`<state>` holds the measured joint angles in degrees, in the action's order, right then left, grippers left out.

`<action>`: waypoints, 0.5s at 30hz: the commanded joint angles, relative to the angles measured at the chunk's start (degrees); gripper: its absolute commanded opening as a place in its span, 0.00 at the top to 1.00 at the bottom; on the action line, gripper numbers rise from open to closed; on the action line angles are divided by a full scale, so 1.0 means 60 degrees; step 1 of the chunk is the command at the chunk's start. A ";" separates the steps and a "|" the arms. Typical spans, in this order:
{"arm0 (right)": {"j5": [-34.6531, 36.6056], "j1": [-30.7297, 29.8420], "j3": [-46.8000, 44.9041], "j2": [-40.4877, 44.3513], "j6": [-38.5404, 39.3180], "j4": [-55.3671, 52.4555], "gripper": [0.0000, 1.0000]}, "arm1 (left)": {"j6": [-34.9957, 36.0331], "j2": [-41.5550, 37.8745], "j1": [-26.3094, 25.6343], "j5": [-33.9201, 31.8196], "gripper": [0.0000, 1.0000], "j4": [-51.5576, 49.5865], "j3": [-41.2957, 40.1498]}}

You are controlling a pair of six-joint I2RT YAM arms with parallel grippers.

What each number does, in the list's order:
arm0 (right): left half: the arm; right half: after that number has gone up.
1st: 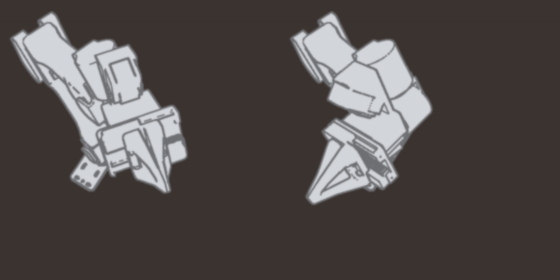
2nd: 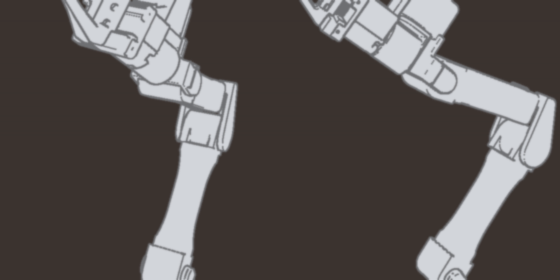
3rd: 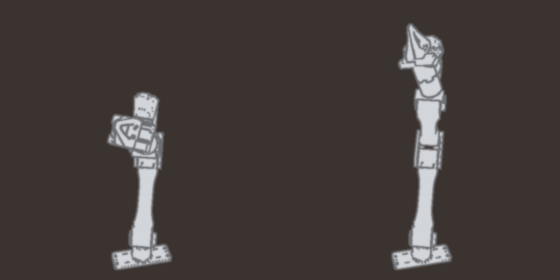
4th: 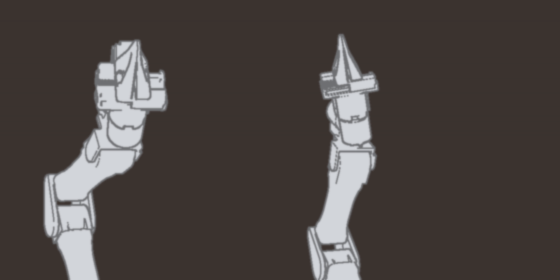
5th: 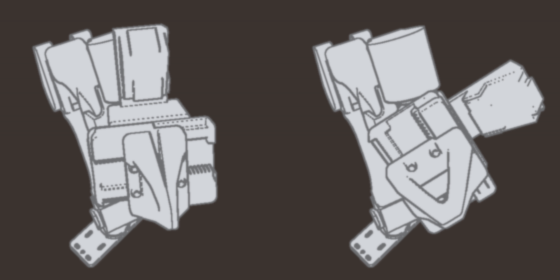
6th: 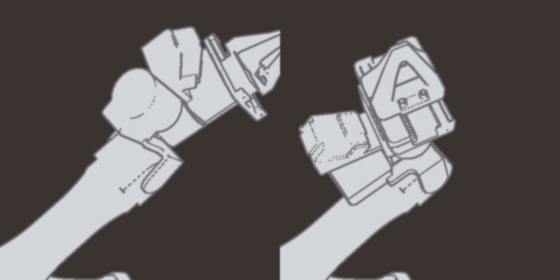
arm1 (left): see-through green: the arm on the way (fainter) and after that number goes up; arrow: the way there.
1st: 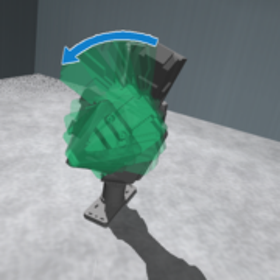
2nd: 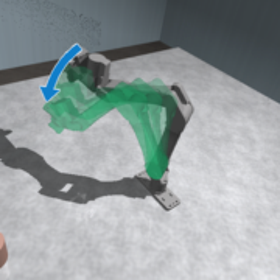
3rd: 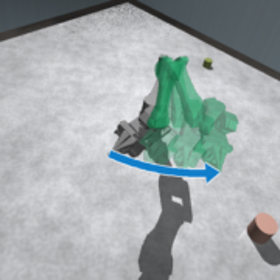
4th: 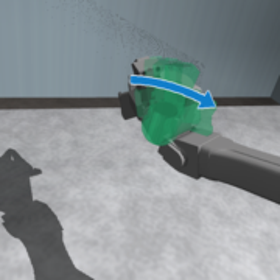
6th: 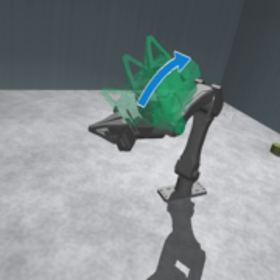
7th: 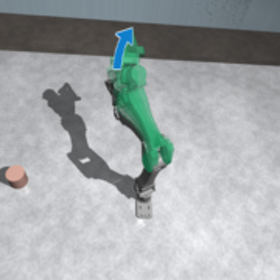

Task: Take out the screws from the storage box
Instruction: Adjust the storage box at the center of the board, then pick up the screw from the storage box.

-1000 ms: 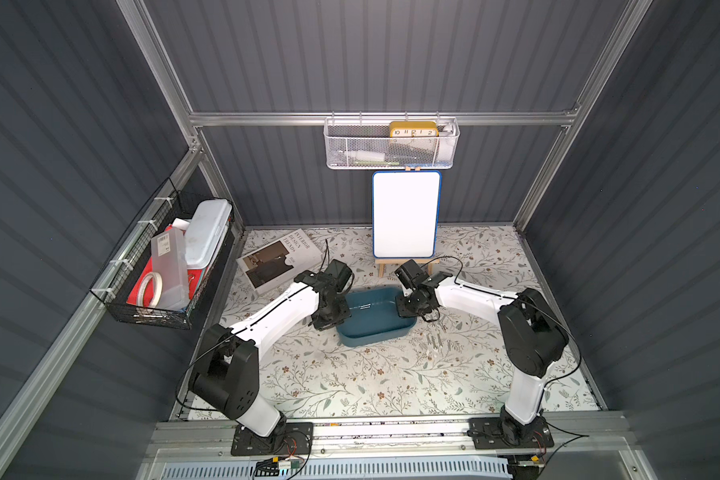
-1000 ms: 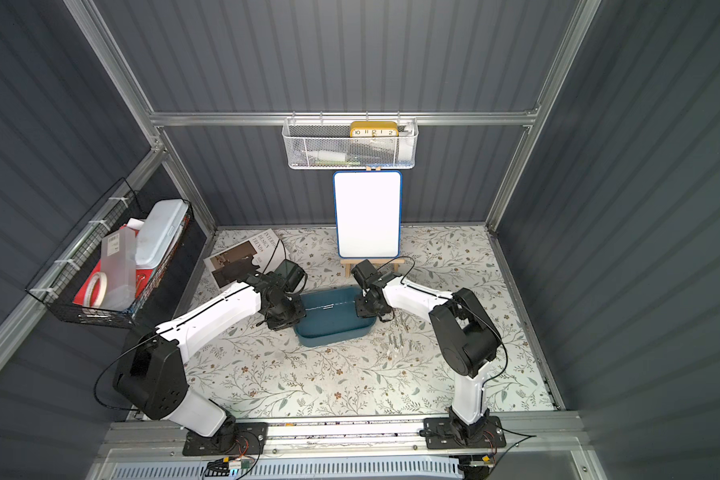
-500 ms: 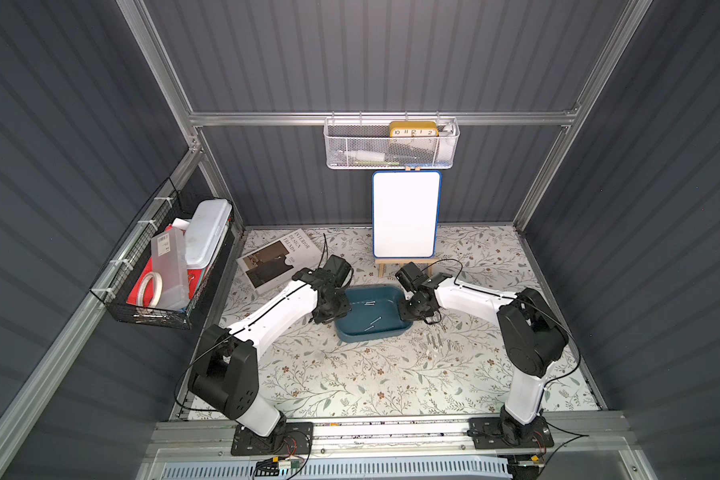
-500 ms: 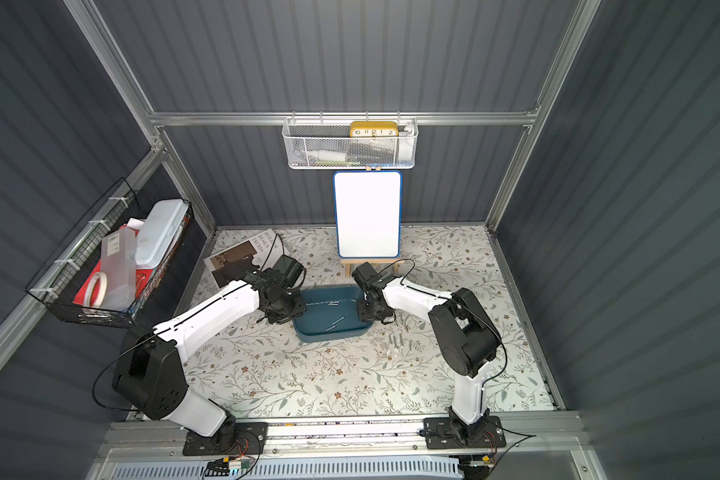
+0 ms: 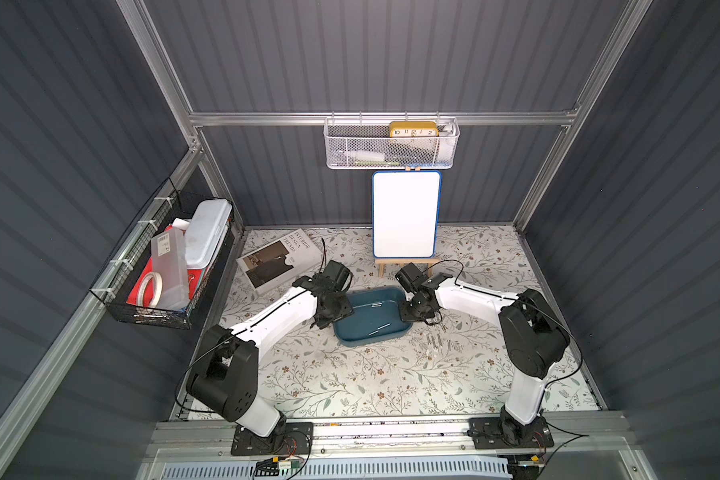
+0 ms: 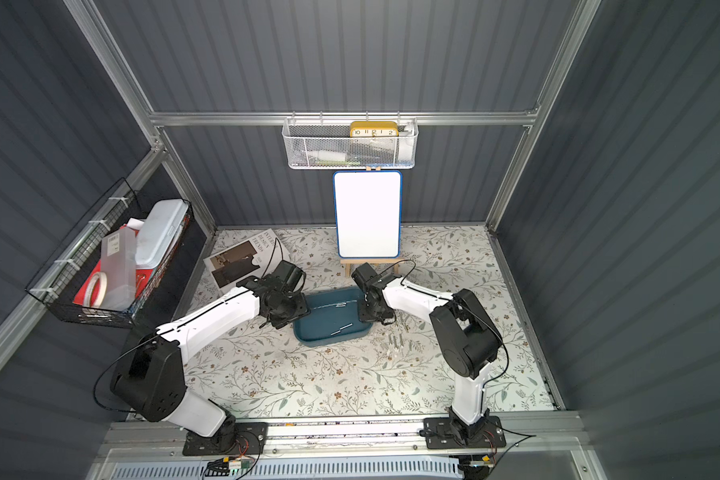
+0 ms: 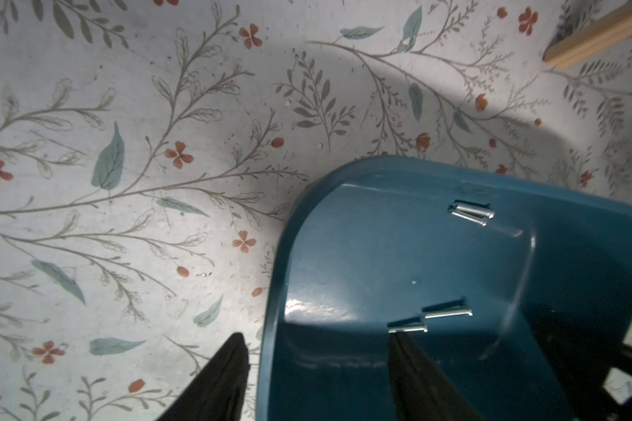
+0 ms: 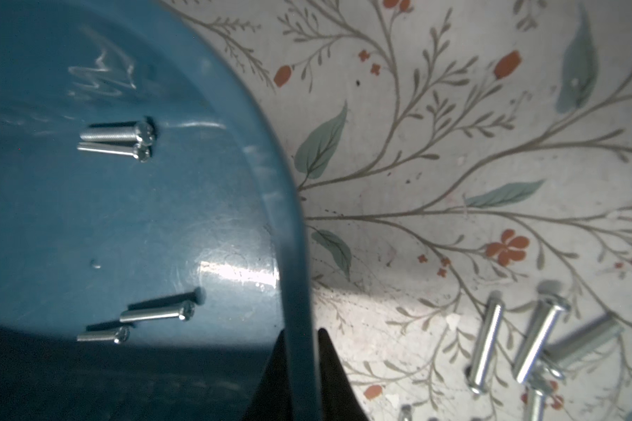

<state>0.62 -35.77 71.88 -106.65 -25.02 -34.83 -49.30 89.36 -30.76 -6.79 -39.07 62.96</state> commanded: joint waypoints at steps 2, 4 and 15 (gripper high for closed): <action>0.0325 -0.0048 -0.0042 0.0238 -0.0177 -0.0577 0.85 | -0.0092 -0.0535 -0.0007 -0.0616 0.15 0.0197 0.0034; 0.0375 -0.0051 -0.0041 0.0323 -0.0185 -0.0632 0.82 | -0.0186 -0.0771 -0.0014 -0.1062 0.03 0.0071 0.0243; 0.1134 -0.0061 0.0722 0.1215 0.0596 -0.1599 0.66 | -0.0203 -0.1396 0.0030 -0.2363 0.01 0.0942 0.1044</action>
<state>4.84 -35.86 73.82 -101.89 -23.83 -40.77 -50.22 81.56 -30.76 -17.52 -35.57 68.55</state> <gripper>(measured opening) 0.337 0.993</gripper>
